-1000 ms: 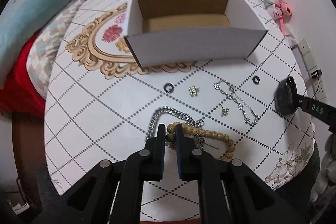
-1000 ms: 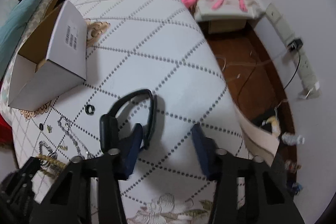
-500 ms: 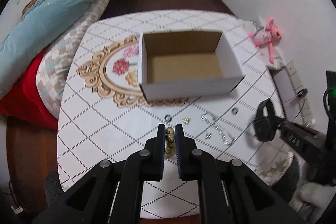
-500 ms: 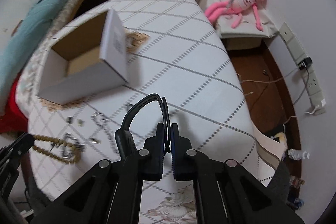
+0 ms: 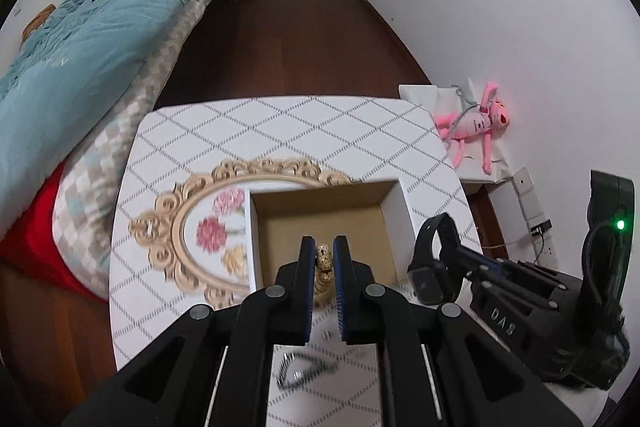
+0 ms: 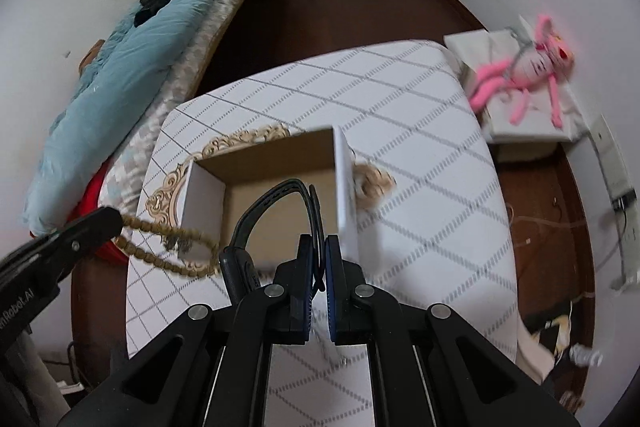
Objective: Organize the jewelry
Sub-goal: 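Carry the band and bracelet into the white box while both grippers open, then grasp the thin silver necklace with the right gripper while the left grasps the silver chain bracelet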
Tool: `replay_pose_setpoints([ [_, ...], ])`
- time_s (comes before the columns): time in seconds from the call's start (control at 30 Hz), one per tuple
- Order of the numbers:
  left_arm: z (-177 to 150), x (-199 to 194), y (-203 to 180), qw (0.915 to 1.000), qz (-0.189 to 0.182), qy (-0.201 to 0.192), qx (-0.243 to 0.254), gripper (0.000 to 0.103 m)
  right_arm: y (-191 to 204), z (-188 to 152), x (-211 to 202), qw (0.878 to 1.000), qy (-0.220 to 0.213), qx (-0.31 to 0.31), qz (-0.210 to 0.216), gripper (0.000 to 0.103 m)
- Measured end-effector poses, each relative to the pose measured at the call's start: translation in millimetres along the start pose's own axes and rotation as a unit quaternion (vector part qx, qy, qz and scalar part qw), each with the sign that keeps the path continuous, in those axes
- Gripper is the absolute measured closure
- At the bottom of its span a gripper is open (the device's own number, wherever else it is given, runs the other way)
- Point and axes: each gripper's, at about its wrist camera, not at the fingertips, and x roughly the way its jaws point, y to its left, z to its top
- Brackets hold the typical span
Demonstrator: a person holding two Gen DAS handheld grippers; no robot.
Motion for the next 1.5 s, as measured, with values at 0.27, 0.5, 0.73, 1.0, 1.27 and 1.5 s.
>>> replay_pose_setpoints([
  [0.27,-8.6,8.1,21.1,0.9995,-0.015,0.019,-0.021,0.096,7.1,20.3,12.6,1.000,0.009,-0.019,-0.007,0.097],
  [0.5,1.4,33.0,28.6,0.9987,-0.008,0.042,-0.026,0.096,9.0,25.7,32.0,0.999,0.026,-0.033,-0.015,0.097],
  [0.73,24.9,50.0,30.8,0.9979,0.002,0.058,-0.027,0.090,27.2,43.7,62.0,0.995,0.065,-0.069,-0.015,0.096],
  [1.0,14.5,44.6,45.4,0.9960,0.079,0.023,-0.035,0.027,31.8,49.6,78.5,0.992,0.094,-0.081,-0.035,0.042],
  [1.27,-22.0,63.0,43.5,0.9904,0.137,0.020,-0.010,0.000,19.1,31.3,62.8,0.986,0.060,-0.089,-0.131,0.006],
  [1.5,-38.1,66.2,42.3,0.9903,0.134,0.018,-0.031,0.000,15.2,14.8,65.2,0.982,0.056,-0.096,-0.149,0.002],
])
